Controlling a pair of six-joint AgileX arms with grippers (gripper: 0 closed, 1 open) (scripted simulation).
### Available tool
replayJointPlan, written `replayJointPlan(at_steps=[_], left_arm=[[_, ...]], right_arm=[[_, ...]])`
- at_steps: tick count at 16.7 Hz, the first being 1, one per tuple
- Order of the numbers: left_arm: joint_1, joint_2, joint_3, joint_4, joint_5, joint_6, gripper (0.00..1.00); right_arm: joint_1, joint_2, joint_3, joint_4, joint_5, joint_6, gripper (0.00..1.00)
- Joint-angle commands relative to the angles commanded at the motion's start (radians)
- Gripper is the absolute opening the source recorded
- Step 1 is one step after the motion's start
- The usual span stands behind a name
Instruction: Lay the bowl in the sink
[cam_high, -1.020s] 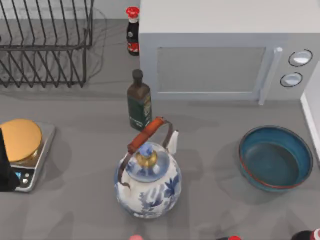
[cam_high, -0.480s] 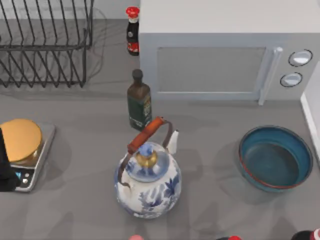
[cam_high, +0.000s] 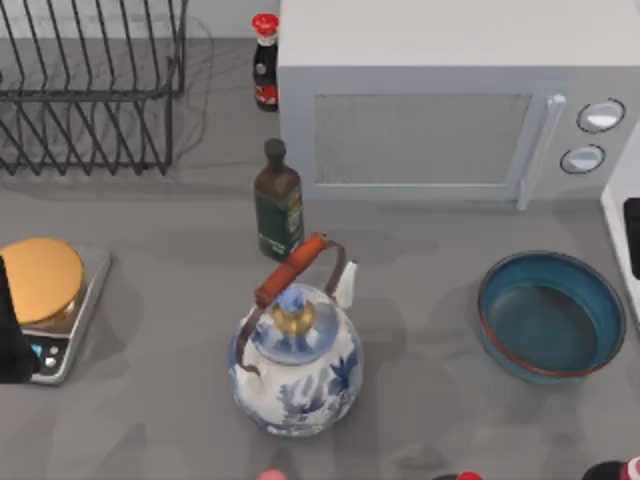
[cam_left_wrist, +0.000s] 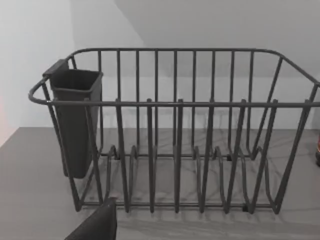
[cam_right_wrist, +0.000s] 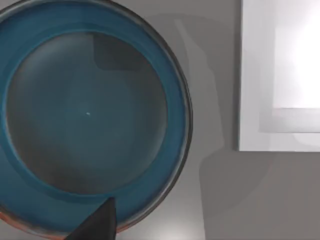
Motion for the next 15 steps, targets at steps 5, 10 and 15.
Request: replayJointPlan(at_steps=[5, 10, 15], left_arm=[[0.000, 0.000, 0.000, 0.000, 0.000, 0.000, 1.00], [0.000, 0.000, 0.000, 0.000, 0.000, 0.000, 1.00], [0.000, 0.000, 0.000, 0.000, 0.000, 0.000, 1.00]], right_arm=[[0.032, 0.293, 0.247, -0.200, -0.002, 0.032, 1.00], [0.041, 0.364, 0.316, -0.251, -0.002, 0.041, 1.00], [0.037, 0.366, 0.299, -0.232, -0.002, 0.039, 1.00]])
